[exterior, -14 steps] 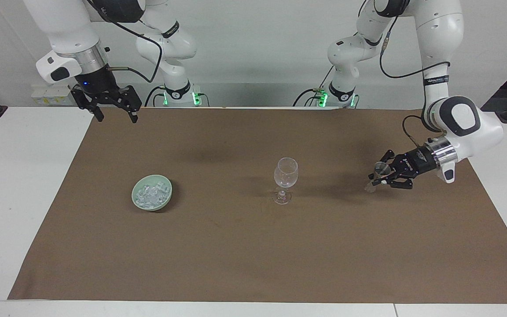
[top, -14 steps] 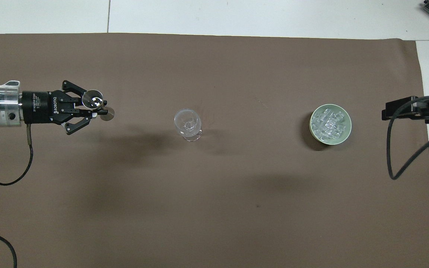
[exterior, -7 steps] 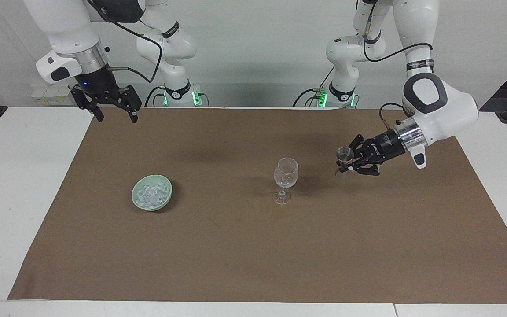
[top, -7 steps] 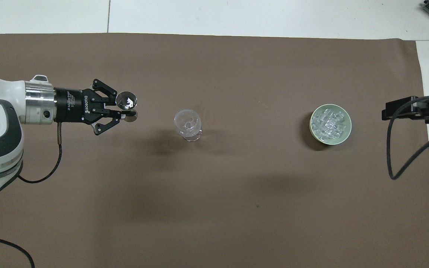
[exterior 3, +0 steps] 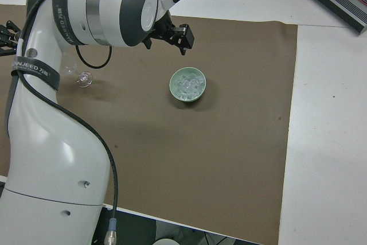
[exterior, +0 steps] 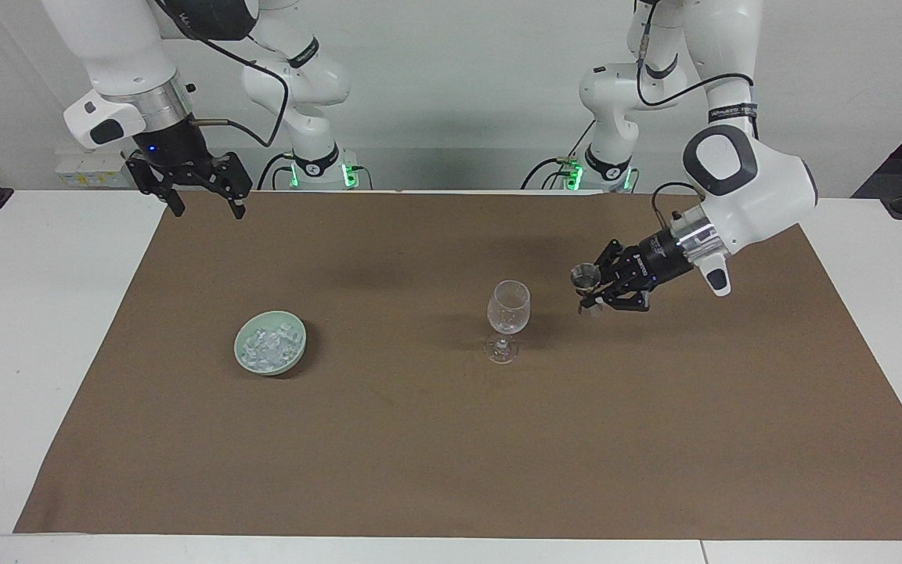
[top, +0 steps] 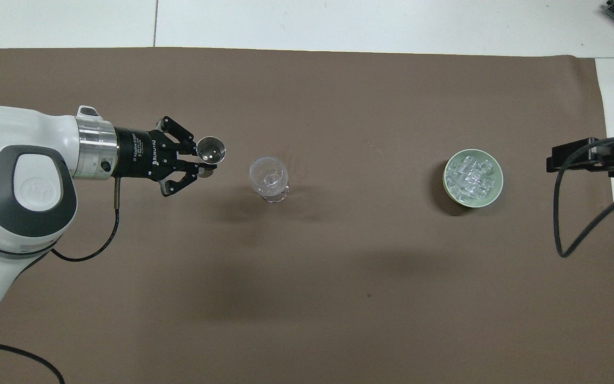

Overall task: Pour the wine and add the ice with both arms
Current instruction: 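Carry the silver cup with the left gripper over the wine glass, then tilt the silver cup with the left gripper above the wine glass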

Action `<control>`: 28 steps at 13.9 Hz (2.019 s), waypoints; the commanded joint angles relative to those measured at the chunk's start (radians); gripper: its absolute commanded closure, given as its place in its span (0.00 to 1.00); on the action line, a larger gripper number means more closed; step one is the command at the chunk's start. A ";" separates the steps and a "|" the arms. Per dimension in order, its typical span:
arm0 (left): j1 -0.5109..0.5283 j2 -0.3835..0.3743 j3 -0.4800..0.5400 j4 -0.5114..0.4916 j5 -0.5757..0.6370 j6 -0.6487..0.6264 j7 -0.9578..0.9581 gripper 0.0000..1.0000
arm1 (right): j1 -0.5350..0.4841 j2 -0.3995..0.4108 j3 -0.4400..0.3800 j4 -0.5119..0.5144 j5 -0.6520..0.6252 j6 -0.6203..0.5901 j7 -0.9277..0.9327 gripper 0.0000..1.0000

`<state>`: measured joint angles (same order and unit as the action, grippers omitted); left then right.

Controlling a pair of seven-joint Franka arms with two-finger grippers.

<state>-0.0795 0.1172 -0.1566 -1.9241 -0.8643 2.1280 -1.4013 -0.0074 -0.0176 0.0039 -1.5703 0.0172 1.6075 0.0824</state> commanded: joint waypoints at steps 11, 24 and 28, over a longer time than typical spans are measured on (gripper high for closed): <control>-0.146 0.007 0.014 0.039 0.263 0.170 -0.171 1.00 | -0.014 -0.011 0.007 -0.013 0.015 -0.006 -0.020 0.00; -0.221 0.010 0.012 0.053 0.541 0.179 -0.191 1.00 | -0.014 -0.011 0.007 -0.013 0.015 -0.006 -0.021 0.00; -0.247 0.005 0.012 0.047 0.591 0.179 -0.189 1.00 | -0.014 -0.011 0.005 -0.013 0.015 -0.006 -0.020 0.00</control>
<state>-0.3056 0.1210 -0.1583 -1.8861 -0.3120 2.3026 -1.5866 -0.0074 -0.0177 0.0038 -1.5703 0.0172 1.6075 0.0824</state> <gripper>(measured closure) 0.789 0.000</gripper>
